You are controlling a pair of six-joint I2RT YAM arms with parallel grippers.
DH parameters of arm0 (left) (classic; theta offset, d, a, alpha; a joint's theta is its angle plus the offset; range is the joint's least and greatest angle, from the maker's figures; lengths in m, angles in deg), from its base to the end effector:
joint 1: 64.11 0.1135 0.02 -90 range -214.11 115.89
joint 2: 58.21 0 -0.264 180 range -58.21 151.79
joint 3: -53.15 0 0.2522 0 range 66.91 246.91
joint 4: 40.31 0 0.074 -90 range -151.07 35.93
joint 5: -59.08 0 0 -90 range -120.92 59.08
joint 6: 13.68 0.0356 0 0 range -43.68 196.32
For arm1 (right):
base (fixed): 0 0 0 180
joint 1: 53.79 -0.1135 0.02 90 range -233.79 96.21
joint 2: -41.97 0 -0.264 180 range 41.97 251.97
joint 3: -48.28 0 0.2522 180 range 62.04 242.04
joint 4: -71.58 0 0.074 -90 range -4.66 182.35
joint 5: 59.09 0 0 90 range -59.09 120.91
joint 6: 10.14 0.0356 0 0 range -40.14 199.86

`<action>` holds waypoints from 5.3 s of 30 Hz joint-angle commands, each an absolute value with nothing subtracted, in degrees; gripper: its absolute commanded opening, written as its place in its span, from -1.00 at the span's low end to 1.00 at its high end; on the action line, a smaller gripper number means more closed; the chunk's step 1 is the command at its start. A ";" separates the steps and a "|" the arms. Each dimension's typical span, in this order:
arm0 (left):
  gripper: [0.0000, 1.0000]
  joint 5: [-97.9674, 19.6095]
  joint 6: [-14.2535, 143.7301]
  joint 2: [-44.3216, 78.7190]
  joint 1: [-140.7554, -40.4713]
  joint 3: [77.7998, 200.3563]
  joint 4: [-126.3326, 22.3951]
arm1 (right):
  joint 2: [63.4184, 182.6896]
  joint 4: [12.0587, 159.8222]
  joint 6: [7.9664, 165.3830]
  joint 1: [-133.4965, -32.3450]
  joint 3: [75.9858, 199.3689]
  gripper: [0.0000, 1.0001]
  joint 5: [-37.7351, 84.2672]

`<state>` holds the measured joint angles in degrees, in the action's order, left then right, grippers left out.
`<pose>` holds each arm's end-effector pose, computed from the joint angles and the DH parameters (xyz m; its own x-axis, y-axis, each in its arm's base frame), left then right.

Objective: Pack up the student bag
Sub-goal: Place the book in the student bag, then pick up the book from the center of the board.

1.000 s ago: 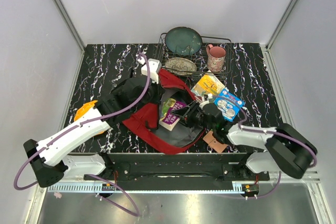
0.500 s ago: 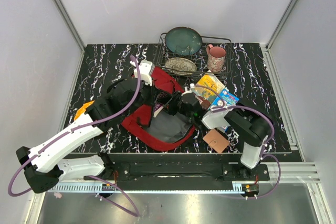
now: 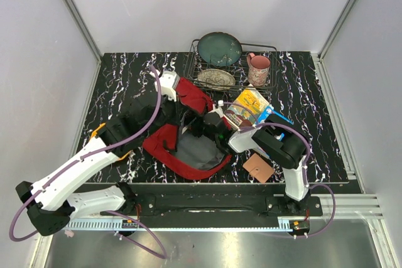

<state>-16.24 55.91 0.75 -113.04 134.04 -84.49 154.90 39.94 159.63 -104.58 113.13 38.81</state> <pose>0.1501 -0.1586 0.3928 -0.4337 -0.0158 -0.9009 0.4523 0.8609 -0.2328 0.2542 0.3039 0.1381 -0.7050 0.6778 -0.2086 0.0546 0.3451 0.9370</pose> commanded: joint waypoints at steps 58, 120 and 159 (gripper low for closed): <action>0.98 -54.21 53.38 50.85 -114.12 158.04 -63.22 | 94.97 112.77 129.61 -45.71 92.46 0.99 23.62; -0.06 -68.18 31.77 66.25 -118.69 157.17 -43.79 | 96.73 98.35 130.49 -44.92 79.80 0.34 14.74; -1.00 -66.59 35.54 34.87 -111.84 145.67 -45.03 | 77.13 116.57 123.45 -44.21 108.01 0.99 -0.62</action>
